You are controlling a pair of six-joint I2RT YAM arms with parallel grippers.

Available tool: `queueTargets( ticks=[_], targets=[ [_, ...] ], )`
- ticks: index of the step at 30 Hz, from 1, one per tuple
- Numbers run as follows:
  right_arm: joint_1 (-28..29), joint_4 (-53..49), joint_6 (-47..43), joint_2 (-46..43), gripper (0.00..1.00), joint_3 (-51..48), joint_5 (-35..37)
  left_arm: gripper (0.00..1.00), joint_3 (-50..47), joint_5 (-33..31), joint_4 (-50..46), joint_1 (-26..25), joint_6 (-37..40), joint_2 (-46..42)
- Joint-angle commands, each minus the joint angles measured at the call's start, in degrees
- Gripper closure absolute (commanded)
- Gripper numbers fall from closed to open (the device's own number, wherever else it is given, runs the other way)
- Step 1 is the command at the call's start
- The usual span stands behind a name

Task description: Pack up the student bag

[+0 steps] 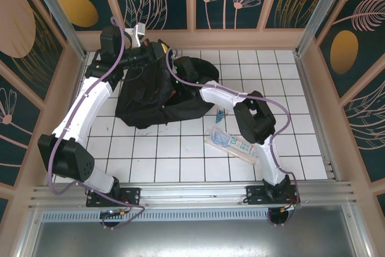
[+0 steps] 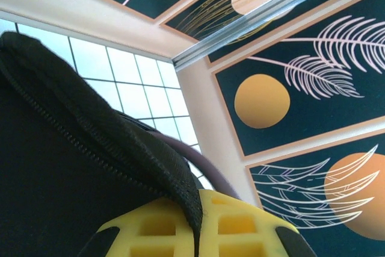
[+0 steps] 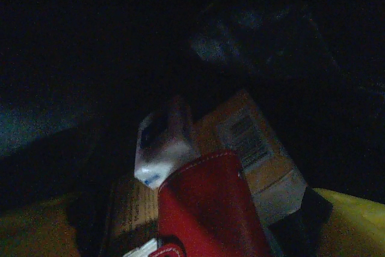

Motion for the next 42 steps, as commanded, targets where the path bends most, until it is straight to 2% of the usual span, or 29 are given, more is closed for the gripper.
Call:
queueTargets(
  ticks=[1, 5, 10, 15, 22, 25, 28, 30, 33, 35, 38, 42],
  targets=[
    [-0.87, 6.33, -0.76, -6.94, 0.09, -3.13, -1.24, 1.0, 3.06, 0.79, 4.82, -0.44, 2.24, -3.21],
    [-1.13, 10.1, -3.26, -11.84, 0.1, -9.17, -4.2, 1.0, 2.17, -1.15, 4.5, -0.26, 2.75, -2.84],
    [-2.57, 17.63, -0.69, -18.77, 0.11, -19.83, -6.16, 1.0, 0.15, -2.75, 5.51, 0.66, 2.4, -3.18],
    [-2.89, 15.8, -4.01, -22.81, 0.12, -22.74, -6.58, 1.0, 0.08, -3.11, 5.43, 0.85, 2.36, -2.84],
    [-3.15, 13.49, -7.02, -33.37, 0.14, -26.75, 0.75, 1.0, -1.63, -5.85, 3.92, 1.0, 4.4, -3.53],
    [-3.28, 5.02, -6.83, -37.44, 0.16, -24.5, 5.53, 1.0, -2.35, -7.85, 2.58, 1.11, 5.92, -3.93],
    [-3.74, -11.92, -5.78, -38.65, 0.19, -18.23, 14.01, 1.0, -3.57, -13.98, 0.24, 1.43, 8.56, -4.83],
    [-3.75, -13.65, -5.3, -41.87, 0.21, -22.04, 20.19, 1.0, -6.3, -16.78, 1.2, 2.77, 8.02, -5.99],
    [-4.18, -14.35, -3.93, -46.68, 0.23, -27.88, 24.74, 1.0, -10.72, -17.33, 4.86, 5.35, 5.0, -7.57],
    [-4.65, -21.23, -1.75, -47.17, 0.23, -27.06, 27.26, 1.0, -12.18, -18.25, 5.6, 6.44, 4.6, -8.3],
    [-7.53, -32.16, 3.45, -46.12, 0.23, -25.84, 23.56, 1.0, -13.51, -21.16, 5.82, 6.68, 5.16, -9.64],
    [-12.32, -42.04, 9.46, -43.28, 0.18, -25.99, 19.45, 1.0, -16.32, -15.95, 10.29, 6.68, 2.89, -9.72]
  ],
)
